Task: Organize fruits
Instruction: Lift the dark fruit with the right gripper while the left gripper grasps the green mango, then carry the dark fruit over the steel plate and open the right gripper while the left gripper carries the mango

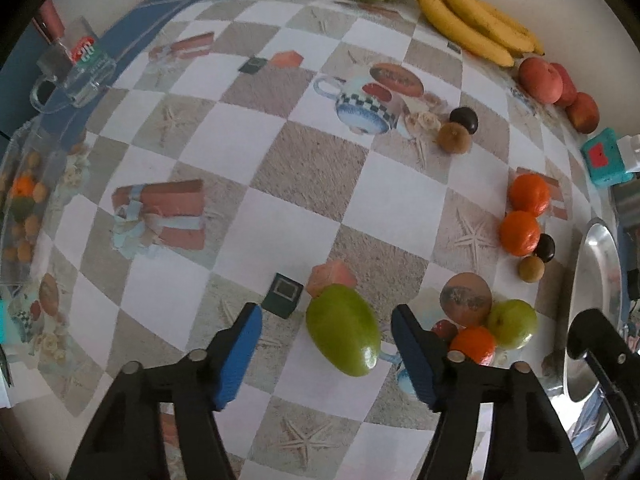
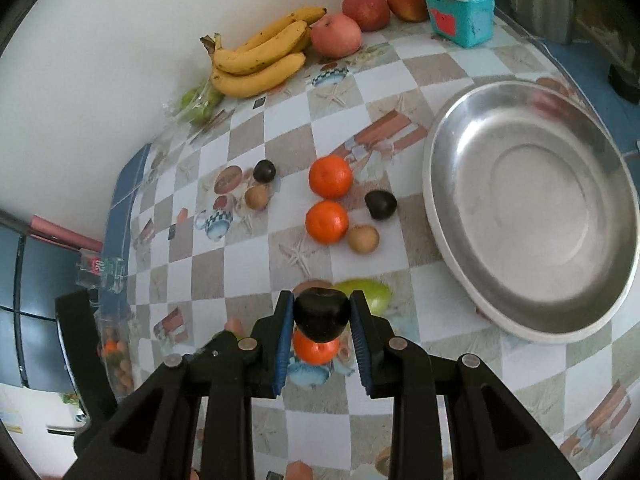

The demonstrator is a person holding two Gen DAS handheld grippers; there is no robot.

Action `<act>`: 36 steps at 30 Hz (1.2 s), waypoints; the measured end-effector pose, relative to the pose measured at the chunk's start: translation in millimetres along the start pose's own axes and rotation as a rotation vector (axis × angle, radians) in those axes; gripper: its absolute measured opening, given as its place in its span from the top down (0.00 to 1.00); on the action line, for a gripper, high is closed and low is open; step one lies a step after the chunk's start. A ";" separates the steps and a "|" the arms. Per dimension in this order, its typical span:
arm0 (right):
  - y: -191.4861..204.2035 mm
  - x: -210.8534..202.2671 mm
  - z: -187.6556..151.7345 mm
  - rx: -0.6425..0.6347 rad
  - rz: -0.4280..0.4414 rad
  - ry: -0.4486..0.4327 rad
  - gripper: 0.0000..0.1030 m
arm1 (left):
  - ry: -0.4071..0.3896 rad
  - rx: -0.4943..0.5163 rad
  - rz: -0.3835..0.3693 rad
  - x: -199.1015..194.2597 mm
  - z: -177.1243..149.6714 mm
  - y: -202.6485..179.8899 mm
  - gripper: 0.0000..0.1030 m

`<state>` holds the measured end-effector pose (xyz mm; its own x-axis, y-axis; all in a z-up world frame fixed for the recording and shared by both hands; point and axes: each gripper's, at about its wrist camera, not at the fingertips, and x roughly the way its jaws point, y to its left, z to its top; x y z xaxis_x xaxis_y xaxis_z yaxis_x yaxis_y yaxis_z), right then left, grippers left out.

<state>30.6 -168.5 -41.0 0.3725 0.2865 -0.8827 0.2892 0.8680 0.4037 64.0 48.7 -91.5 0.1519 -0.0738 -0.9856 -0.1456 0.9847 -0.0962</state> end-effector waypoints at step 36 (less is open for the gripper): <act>-32.6 -23.7 17.8 0.031 -0.091 -0.077 0.72 | -0.114 0.152 -0.070 -36.8 9.9 -62.1 0.57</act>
<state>28.0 -210.8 -29.0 0.4101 0.1740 -0.8953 0.3517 0.8755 0.3313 77.2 -8.1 -47.8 0.2670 -0.1336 -0.9544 0.0176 0.9909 -0.1337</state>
